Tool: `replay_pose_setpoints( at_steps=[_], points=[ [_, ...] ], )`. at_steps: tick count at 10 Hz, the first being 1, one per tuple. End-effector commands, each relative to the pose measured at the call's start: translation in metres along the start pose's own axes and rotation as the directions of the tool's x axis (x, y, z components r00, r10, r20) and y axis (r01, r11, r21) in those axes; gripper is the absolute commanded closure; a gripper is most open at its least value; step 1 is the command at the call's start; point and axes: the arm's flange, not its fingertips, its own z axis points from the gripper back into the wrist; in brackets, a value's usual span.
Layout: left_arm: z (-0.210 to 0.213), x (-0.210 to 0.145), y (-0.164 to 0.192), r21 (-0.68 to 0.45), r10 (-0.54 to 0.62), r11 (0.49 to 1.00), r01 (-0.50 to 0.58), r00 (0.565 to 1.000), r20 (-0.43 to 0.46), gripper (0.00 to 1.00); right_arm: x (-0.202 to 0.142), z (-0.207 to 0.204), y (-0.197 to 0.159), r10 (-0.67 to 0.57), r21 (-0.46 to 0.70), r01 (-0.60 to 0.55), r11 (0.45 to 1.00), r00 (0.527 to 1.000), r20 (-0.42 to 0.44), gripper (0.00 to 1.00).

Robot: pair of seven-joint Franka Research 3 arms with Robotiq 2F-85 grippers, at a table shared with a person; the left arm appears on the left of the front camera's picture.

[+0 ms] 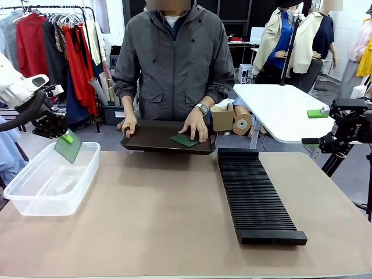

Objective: Sort PCBs into racks and boxes based on the side picked up.
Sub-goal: If the short side of the Blank PCB is picked up, insert it into the PCB Rack ; if the long side is picked up, place it in the Organizing box.

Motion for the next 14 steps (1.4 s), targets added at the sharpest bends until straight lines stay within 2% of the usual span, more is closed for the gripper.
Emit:
replay_pose_setpoints(
  at_steps=[1,3,4,6,9,14],
  points=[
    [-0.004,0.003,-0.001,0.065,0.044,0.997,-0.047,0.998,0.052,1.00,0.001,0.000,0.004,-0.016,0.006,0.016,1.000,1.000,0.006,0.00],
    [-0.010,0.008,0.001,0.096,0.043,0.994,-0.051,0.995,0.085,1.00,0.001,0.000,0.004,-0.016,0.006,0.016,1.000,1.000,0.006,0.00],
    [-0.018,0.011,0.003,0.088,0.026,0.996,-0.031,0.998,0.053,1.00,0.001,0.000,0.004,-0.016,0.006,0.016,1.000,1.000,0.006,0.00],
    [-0.043,0.022,0.012,0.143,0.044,0.989,-0.038,0.998,-0.037,1.00,0.001,0.000,0.004,-0.016,0.006,0.016,1.000,1.000,0.006,0.00],
    [-0.081,0.032,0.020,0.229,0.076,0.972,-0.047,0.990,-0.120,1.00,0.001,0.000,0.004,-0.016,0.006,0.016,1.000,1.000,0.006,0.00],
    [-0.115,0.035,0.031,0.236,0.094,0.971,-0.047,0.977,-0.193,1.00,0.001,0.000,0.004,-0.016,0.006,0.016,1.000,1.000,0.006,0.00]
  ],
)
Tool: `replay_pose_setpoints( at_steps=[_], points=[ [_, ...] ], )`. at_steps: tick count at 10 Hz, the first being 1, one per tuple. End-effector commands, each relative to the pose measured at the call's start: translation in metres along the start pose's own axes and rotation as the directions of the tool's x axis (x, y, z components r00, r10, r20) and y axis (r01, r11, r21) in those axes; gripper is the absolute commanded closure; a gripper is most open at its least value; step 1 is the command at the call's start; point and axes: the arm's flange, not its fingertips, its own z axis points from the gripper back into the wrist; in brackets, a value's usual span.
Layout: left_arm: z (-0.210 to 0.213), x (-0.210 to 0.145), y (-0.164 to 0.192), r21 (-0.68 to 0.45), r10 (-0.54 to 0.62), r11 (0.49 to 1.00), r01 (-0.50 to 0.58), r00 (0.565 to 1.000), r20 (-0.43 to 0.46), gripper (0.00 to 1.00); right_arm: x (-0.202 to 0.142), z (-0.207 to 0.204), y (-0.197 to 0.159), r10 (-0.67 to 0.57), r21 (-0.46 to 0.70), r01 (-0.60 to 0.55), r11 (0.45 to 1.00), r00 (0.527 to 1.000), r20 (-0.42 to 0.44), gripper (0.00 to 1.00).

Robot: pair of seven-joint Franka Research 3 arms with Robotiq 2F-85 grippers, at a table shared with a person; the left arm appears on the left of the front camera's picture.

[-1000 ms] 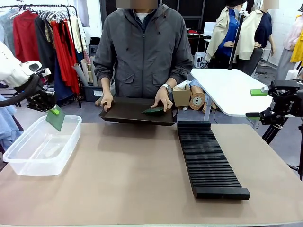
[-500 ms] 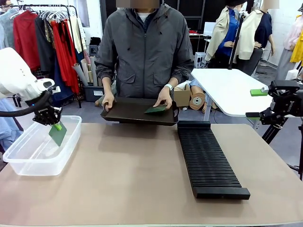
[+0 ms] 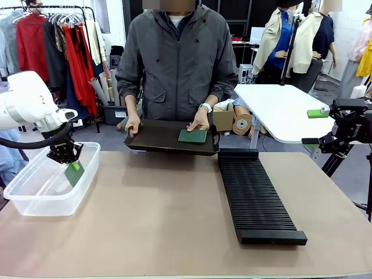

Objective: Sort PCBs into racks and boxes based on the side picked up.
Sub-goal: If the short side of the Blank PCB is picked up, insert it into the PCB Rack ; if the long side is picked up, place it in the Organizing box.

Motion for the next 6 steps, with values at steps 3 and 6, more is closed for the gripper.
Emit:
replay_pose_setpoints(
  at_steps=[3,6],
  points=[
    [0.008,0.007,0.003,0.012,0.025,1.000,-0.025,1.000,-0.016,0.53,0.001,0.000,0.004,-0.016,0.006,0.016,1.000,1.000,0.005,0.00],
    [0.010,0.011,0.013,0.031,0.050,0.998,-0.050,0.999,-0.004,0.00,0.001,0.000,0.004,-0.016,0.006,0.016,1.000,1.000,0.005,0.00]
  ],
)
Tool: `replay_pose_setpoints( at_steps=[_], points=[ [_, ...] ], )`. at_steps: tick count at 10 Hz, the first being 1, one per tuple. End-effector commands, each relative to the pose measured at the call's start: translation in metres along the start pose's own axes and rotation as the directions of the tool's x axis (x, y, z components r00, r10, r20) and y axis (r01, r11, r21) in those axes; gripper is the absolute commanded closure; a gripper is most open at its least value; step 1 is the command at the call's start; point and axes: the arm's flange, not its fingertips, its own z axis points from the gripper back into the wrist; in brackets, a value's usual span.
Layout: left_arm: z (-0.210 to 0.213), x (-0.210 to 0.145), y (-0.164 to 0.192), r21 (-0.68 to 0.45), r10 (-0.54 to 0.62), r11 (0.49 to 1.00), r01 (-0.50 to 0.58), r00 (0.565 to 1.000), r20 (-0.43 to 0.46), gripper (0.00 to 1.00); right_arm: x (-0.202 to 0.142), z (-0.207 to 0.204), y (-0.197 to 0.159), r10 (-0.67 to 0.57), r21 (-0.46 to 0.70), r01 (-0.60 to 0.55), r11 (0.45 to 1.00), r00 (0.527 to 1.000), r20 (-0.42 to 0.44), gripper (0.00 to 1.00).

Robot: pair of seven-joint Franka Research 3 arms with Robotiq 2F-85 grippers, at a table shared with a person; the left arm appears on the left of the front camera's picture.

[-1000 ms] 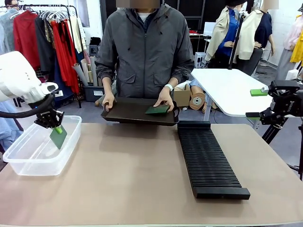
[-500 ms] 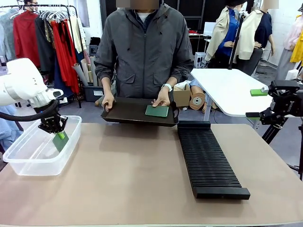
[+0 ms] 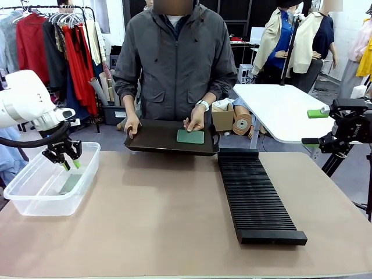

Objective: Sort PCBs into racks and boxes based on the side picked up.
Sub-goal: If the short side of the Blank PCB is picked up, insert it into the PCB Rack ; if the long side is picked up, place it in the Organizing box.

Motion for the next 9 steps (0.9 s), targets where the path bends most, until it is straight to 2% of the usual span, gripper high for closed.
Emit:
replay_pose_setpoints(
  at_steps=[1,4,9],
  points=[
    [0.008,0.003,0.003,0.043,0.036,0.998,-0.036,0.999,0.013,0.00,0.001,0.000,0.004,-0.016,0.006,0.016,1.000,1.000,0.005,0.00],
    [0.033,-0.015,0.002,0.084,0.044,0.995,-0.049,0.997,0.056,0.00,0.001,0.000,0.004,-0.016,0.006,0.016,1.000,1.000,0.005,0.00],
    [0.054,-0.038,-0.002,0.061,0.023,0.998,-0.027,0.998,0.051,0.00,0.001,0.000,0.004,-0.016,0.006,0.016,1.000,1.000,0.005,0.00]
  ],
)
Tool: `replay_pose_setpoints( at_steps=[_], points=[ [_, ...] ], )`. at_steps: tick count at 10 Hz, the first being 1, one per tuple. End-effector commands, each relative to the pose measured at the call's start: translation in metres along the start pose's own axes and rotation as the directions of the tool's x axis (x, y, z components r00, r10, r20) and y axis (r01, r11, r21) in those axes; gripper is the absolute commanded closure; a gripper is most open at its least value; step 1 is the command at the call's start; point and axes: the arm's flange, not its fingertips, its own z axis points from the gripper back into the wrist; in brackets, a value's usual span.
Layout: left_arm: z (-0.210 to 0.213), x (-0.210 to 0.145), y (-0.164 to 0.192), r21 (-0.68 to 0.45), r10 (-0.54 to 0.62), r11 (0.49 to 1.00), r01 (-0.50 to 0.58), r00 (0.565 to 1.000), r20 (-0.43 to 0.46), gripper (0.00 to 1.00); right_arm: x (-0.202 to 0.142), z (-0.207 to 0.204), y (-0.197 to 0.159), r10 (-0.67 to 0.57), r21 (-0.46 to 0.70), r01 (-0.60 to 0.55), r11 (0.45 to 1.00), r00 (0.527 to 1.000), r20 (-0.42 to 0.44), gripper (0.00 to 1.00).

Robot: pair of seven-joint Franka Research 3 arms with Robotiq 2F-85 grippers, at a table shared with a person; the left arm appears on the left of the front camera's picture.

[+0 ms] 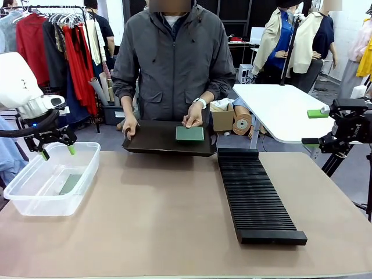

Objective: Sort PCBs into racks and boxes based on the side picked up.
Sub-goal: If the short side of the Blank PCB is picked up, insert it into the PCB Rack ; if the long side is picked up, place it in the Organizing box, then pick up the Blank PCB handed by the Human.

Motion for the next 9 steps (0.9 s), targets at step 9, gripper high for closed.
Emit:
replay_pose_setpoints(
  at_steps=[9],
  points=[
    [-0.005,0.006,0.010,-0.144,-0.040,0.989,0.033,0.998,-0.049,0.00,0.001,0.000,0.004,-0.016,0.006,0.016,1.000,1.000,0.005,0.00]
  ],
)
